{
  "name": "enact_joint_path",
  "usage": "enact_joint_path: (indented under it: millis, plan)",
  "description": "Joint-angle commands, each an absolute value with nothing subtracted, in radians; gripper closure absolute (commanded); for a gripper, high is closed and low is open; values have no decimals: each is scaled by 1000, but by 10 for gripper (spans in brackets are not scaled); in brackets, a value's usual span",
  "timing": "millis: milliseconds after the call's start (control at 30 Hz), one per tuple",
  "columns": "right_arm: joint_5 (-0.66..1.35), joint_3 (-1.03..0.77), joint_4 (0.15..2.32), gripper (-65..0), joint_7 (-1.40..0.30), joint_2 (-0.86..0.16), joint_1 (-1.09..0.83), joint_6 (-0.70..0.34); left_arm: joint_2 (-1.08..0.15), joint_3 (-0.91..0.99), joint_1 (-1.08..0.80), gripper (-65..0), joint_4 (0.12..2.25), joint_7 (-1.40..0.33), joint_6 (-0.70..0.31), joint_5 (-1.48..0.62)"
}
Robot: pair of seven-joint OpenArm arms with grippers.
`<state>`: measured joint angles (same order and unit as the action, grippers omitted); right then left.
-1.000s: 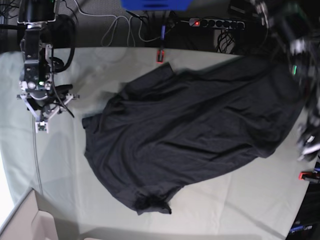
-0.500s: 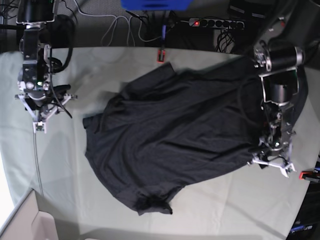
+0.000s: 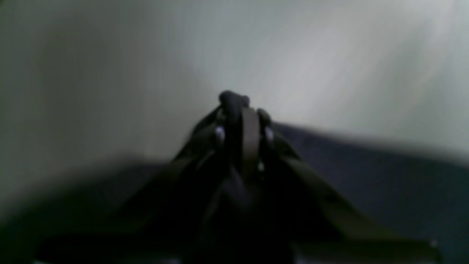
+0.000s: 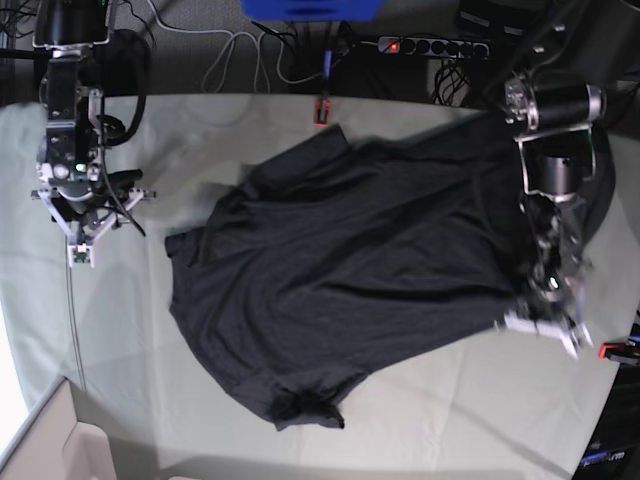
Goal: Layout the t-shirt on the table in an organized manner, then fold the t-shirt properly
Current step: 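Release the shirt and reposition the left gripper along its side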
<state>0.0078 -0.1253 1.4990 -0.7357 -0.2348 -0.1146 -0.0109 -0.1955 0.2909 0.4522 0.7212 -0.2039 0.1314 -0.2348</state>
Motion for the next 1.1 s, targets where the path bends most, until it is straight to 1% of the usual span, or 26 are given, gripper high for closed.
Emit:
enact_joint_path:
  millis: [0, 100, 200, 267, 333, 467, 533, 600, 633, 733, 833, 900, 967, 1067]
  plan:
    - [2, -130, 1517, -314, -717, -246, -104, -7, -208, 291, 499, 0, 797, -160, 131, -229]
    - [2, -131, 1517, -314, -717, -246, -104, -7, -202, 286, 530, -3, 938, -162, 131, -223]
    - [1, -134, 1517, -314, -717, -248, -105, -7, -200, 285, 602, -5, 966, -162, 131, -219]
    - [1, -134, 1517, -314, -720, -248, -105, -7, -200, 283, 673, -5, 901, -160, 127, -217]
    - [1, -134, 1517, -314, -723, -248, -105, -7, -202, 283, 742, -8, 794, -151, 125, -217]
    - [1, -136, 1517, -314, -725, -248, -107, -7, -203, 283, 883, -10, 536, -148, 124, -217]
    - [1, -136, 1523, -314, -727, -248, -107, -7, -202, 283, 932, -22, 426, -111, 124, -217]
    - [1, -136, 1526, -314, -727, -248, -117, -7, -202, 252, 955, -80, 340, -41, 124, -217]
    - [1, -136, 1526, -314, -727, -248, -124, -7, -202, 225, 960, -124, 315, -5, 124, -217]
    - [1, -130, 1546, -315, -719, -248, -134, -7, -202, 145, 957, -286, 295, 51, 128, -226]
    - [1, -134, 1586, -319, -716, -248, -154, -7, -200, 108, 934, -398, 297, 51, 125, -226]
    - [1, -130, 1629, -334, -716, -248, -166, -7, -200, 114, 928, -444, 297, 50, 125, -228]
    - [1, -128, 1672, -360, -717, -245, -193, -7, -206, 114, 912, -470, 300, 48, 128, -228]
    - [2, -116, 1744, -405, -717, -231, -232, -7, -213, 114, 851, -472, 364, 44, 131, -228]
